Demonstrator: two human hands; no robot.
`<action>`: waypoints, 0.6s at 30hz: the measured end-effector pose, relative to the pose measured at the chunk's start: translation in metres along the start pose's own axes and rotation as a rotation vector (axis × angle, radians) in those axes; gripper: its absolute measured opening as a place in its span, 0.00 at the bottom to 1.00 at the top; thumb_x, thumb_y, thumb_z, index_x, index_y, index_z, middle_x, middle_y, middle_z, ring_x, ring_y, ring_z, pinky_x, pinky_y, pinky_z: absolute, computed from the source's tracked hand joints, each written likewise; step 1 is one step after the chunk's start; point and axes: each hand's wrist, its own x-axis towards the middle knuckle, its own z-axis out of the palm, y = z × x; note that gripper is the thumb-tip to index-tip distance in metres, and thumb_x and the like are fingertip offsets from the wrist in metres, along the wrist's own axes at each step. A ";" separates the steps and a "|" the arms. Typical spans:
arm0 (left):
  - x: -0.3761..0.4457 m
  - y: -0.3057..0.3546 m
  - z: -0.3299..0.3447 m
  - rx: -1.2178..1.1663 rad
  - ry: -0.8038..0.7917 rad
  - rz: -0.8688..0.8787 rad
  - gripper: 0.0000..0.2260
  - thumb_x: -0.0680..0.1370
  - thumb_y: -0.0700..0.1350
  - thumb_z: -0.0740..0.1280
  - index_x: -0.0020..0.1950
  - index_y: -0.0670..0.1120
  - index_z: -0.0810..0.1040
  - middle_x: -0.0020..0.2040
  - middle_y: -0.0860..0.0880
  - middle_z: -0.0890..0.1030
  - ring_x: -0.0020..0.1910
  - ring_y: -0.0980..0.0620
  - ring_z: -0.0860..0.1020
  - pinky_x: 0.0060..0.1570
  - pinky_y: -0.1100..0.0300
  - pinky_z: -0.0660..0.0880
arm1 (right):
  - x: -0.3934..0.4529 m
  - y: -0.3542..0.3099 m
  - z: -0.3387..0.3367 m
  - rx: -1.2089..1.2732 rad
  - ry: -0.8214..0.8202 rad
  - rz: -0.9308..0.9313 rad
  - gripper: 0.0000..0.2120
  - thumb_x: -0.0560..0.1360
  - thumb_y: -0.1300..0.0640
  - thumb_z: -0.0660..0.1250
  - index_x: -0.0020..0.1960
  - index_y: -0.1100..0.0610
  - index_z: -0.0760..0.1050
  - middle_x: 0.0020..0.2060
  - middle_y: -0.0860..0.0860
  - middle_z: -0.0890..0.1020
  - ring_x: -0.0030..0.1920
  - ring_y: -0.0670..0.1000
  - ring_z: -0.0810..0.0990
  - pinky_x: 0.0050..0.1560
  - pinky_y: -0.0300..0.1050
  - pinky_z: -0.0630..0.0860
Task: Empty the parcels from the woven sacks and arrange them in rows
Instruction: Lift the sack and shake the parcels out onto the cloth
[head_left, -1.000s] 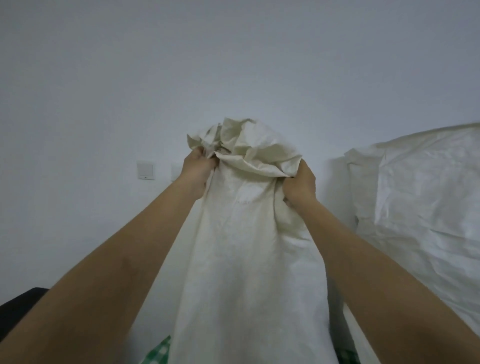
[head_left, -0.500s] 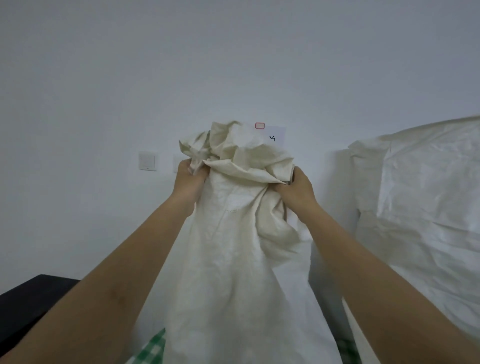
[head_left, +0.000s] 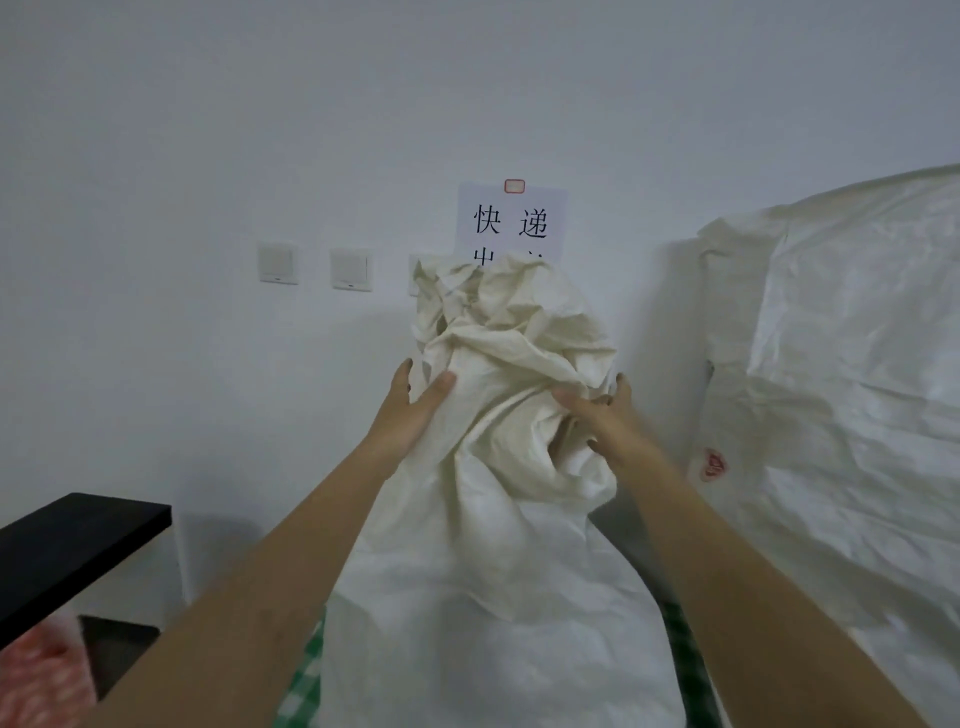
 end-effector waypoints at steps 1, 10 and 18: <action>-0.003 -0.008 0.004 0.014 0.012 0.019 0.33 0.76 0.62 0.62 0.78 0.53 0.54 0.76 0.48 0.62 0.73 0.48 0.63 0.69 0.50 0.63 | -0.007 0.011 0.001 -0.002 0.027 -0.081 0.53 0.68 0.47 0.77 0.79 0.49 0.43 0.77 0.51 0.57 0.74 0.56 0.62 0.70 0.55 0.63; -0.008 -0.055 0.047 0.360 -0.103 -0.125 0.27 0.82 0.57 0.51 0.71 0.38 0.67 0.68 0.41 0.72 0.67 0.42 0.70 0.67 0.50 0.66 | -0.052 0.097 0.025 -0.424 0.122 -0.315 0.58 0.66 0.38 0.74 0.78 0.45 0.35 0.77 0.44 0.37 0.77 0.51 0.51 0.69 0.47 0.58; 0.004 -0.081 0.048 0.515 -0.169 -0.297 0.22 0.83 0.53 0.53 0.61 0.36 0.75 0.61 0.38 0.77 0.60 0.40 0.75 0.58 0.54 0.69 | -0.033 0.122 0.034 -0.765 0.059 -0.725 0.52 0.69 0.36 0.68 0.78 0.44 0.36 0.77 0.57 0.35 0.78 0.60 0.44 0.70 0.64 0.63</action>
